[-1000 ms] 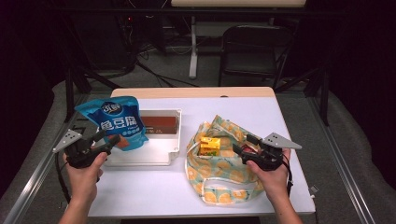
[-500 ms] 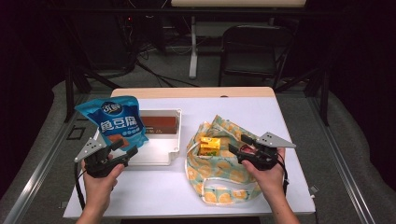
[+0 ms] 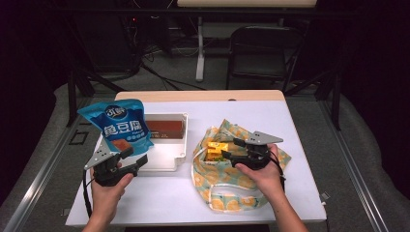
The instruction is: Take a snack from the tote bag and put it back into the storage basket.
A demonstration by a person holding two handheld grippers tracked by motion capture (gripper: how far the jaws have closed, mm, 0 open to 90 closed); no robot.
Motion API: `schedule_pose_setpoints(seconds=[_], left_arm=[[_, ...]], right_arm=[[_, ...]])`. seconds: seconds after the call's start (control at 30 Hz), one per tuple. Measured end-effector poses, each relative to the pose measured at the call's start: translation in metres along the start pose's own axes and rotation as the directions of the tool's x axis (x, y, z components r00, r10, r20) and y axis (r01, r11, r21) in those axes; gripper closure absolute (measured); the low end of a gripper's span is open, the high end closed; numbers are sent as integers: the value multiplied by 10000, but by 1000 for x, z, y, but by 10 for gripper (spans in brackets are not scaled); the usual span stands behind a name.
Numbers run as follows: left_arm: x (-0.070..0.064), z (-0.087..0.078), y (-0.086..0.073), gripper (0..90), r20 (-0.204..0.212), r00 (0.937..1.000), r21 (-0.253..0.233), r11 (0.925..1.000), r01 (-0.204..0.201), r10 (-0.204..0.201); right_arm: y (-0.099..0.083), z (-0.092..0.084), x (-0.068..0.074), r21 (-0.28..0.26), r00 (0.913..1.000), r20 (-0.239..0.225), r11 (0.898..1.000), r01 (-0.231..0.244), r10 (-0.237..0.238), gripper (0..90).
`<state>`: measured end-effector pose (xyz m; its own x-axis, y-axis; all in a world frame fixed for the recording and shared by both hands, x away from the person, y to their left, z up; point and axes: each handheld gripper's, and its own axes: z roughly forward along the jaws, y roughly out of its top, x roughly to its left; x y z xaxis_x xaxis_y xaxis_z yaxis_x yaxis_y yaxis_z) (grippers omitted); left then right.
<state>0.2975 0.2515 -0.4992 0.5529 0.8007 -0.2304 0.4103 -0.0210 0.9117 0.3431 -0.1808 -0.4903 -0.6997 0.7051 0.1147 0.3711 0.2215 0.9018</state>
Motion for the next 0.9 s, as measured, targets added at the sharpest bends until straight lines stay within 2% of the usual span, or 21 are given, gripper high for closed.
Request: schedule_pose_setpoints(seconds=[0.2,0.37,0.53,0.67,0.9], left_arm=[[-1,2,-1,299,86,10000,99,9999,-48,47],[-2,2,-2,300,141,9999,162,9998,-65,63],[-3,4,-3,300,201,9998,224,9997,-75,71],[-4,5,-3,301,284,9995,299,9995,-133,125],[-5,7,-4,305,339,9993,306,9994,-179,169]], right_arm=[[3,14,0,489,9998,-217,9988,42,-32,297],[0,28,3,952,9997,-218,9954,120,-100,246],[-1,37,5,1122,9996,-276,9936,128,-98,218],[-2,44,5,1485,9990,-405,9885,267,-209,192],[-4,56,8,1721,9977,-525,9837,521,-436,193]])
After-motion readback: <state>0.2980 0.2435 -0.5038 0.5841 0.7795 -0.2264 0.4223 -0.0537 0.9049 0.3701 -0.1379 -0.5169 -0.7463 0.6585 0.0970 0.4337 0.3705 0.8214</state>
